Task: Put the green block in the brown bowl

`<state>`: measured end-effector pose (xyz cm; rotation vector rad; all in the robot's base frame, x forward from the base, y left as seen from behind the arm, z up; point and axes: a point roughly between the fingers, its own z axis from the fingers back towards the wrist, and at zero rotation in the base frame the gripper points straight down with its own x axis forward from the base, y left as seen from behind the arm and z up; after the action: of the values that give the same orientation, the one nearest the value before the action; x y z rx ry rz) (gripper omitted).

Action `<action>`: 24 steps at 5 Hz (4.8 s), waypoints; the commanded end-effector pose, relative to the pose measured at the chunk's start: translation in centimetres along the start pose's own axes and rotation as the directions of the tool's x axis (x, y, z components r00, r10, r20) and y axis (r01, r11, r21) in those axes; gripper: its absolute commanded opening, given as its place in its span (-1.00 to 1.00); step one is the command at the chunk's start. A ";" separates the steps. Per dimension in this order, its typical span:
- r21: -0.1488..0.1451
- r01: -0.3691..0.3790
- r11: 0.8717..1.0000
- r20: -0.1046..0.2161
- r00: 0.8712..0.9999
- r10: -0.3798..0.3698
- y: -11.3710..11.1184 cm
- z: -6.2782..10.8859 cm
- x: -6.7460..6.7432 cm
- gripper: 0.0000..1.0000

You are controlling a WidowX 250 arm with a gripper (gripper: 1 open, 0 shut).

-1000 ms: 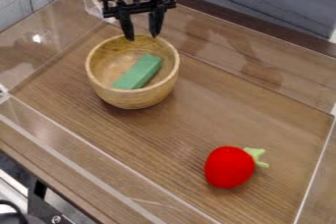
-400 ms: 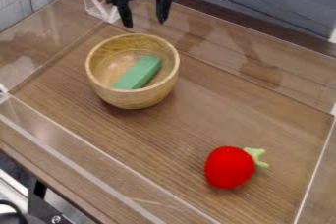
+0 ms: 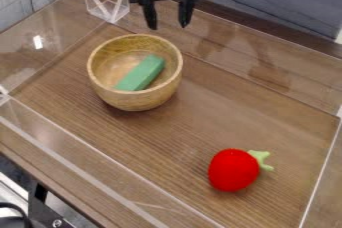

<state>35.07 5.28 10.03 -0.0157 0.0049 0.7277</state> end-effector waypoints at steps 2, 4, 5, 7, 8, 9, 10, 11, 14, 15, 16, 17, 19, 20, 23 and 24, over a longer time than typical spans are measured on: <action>-0.059 0.016 0.998 0.084 0.996 -0.011 -1.1 5.2 -0.4 1.00; -0.058 0.156 0.986 0.079 0.985 -0.151 -1.3 4.6 -1.5 1.00; -0.058 0.189 0.980 0.077 0.980 -0.184 0.1 5.1 -2.2 1.00; -0.059 0.213 0.975 0.077 0.975 -0.209 2.2 5.5 -2.5 1.00; -0.057 0.215 0.975 0.075 0.975 -0.211 3.0 5.4 -2.1 1.00; -0.049 0.211 0.976 0.069 0.976 -0.207 3.6 5.0 -1.8 1.00; -0.040 0.192 0.981 0.063 0.980 -0.189 3.9 4.2 -1.0 1.00; -0.032 0.175 0.984 0.058 0.983 -0.173 4.1 3.5 -0.2 1.00; -0.023 0.307 0.951 0.046 0.951 -0.306 2.4 2.9 -0.8 1.00; -0.020 0.333 0.943 0.042 0.942 -0.332 2.6 2.6 -0.5 1.00; -0.018 0.340 0.940 0.038 0.940 -0.339 2.7 2.6 -0.2 1.00; -0.016 0.345 0.938 0.037 0.938 -0.344 3.0 2.7 0.1 1.00; -0.064 0.400 0.914 0.062 0.916 -0.396 1.4 4.1 1.4 1.00; -0.080 0.438 0.895 0.071 0.898 -0.433 0.4 4.4 1.9 1.00; -0.097 0.506 0.857 0.089 0.862 -0.499 -0.1 4.1 2.7 1.00; -0.099 0.510 0.854 0.094 0.859 -0.503 -0.1 4.3 2.3 1.00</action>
<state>36.63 6.75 11.68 -0.1141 -0.0255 0.2088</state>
